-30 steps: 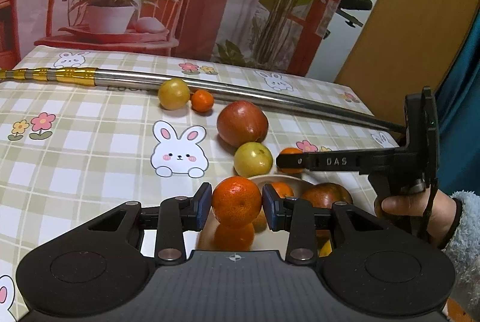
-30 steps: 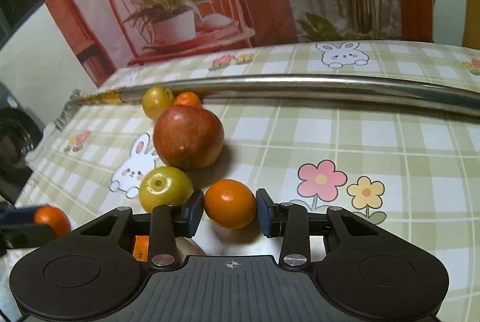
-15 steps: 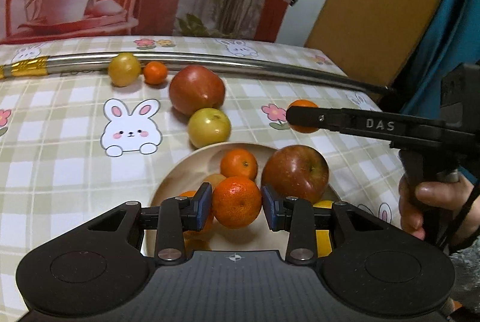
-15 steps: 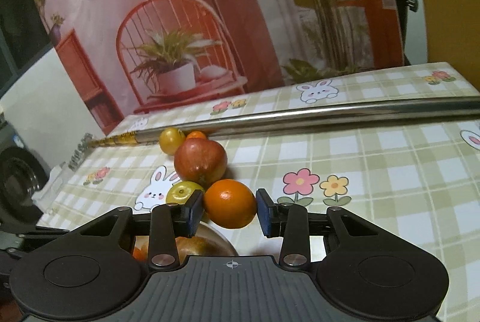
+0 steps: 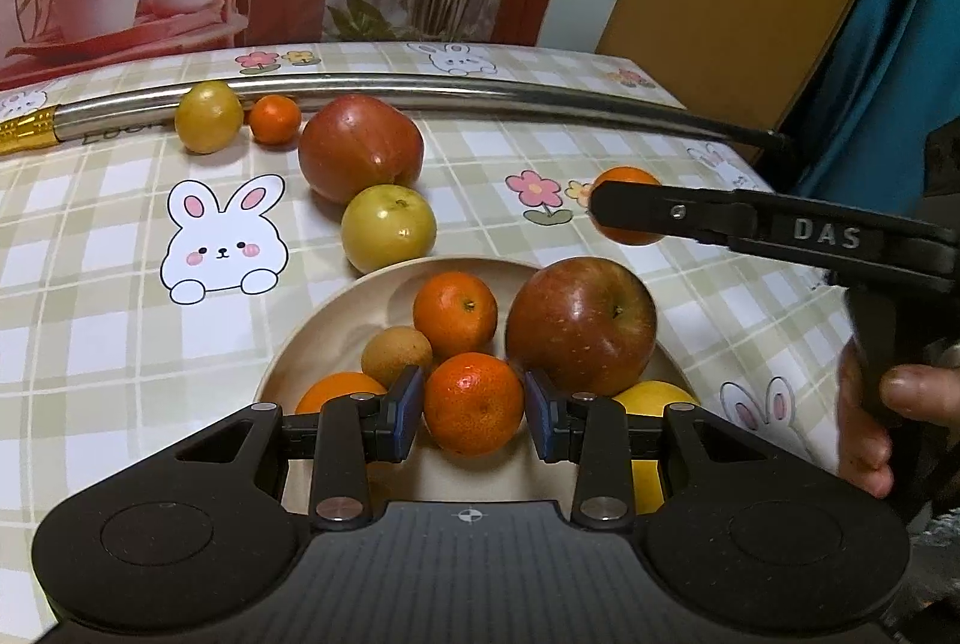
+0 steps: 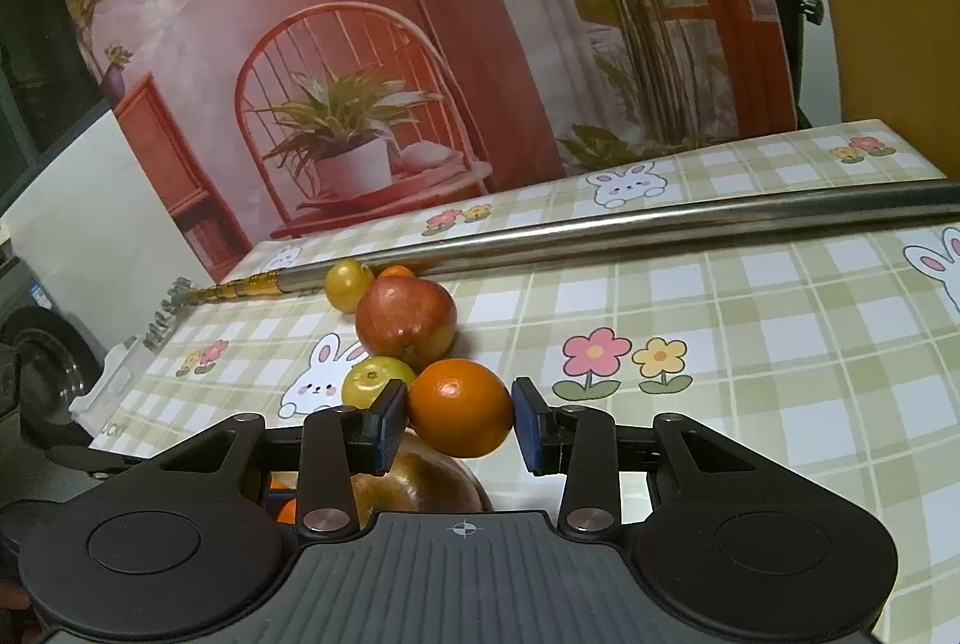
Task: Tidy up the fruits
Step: 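Release the tangerine into the plate from the left gripper while the right gripper grasps another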
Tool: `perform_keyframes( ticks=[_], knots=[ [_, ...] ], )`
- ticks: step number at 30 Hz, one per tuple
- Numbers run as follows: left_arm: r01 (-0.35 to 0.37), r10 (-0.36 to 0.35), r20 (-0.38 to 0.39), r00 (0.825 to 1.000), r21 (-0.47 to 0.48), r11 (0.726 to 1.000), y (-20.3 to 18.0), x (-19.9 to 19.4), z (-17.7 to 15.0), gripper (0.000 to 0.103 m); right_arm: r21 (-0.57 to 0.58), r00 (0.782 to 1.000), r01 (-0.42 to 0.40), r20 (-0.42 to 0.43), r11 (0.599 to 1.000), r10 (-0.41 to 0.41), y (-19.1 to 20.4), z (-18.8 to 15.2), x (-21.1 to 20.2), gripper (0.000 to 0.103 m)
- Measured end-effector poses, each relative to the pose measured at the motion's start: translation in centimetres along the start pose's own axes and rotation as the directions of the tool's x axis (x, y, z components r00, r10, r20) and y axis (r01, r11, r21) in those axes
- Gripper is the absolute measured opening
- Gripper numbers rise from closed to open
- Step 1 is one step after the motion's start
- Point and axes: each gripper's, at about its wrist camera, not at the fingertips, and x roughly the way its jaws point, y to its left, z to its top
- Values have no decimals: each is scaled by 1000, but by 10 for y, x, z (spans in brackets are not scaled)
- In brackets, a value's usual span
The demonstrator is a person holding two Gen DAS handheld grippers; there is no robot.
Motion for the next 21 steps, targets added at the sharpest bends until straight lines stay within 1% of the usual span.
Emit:
perform_keyframes(
  ticks=[4,13,18,21],
  knots=[
    [-20,20,6,1000,19,1000,0,4,2,39,1,1000,7,7,1000,-7,-1,0,-1,35],
    [-30,30,18,999,18,999,-1,3,2,40,-18,1000,9,8,1000,-9,4,-1,-4,35],
    [-15,16,45,999,-16,1000,3,-10,1,40,-29,1000,-1,9,1000,1,9,-1,-11,35],
    [-33,35,73,997,-31,999,5,-22,2,40,-39,1000,-10,10,999,11,15,-1,-15,35]
  ],
)
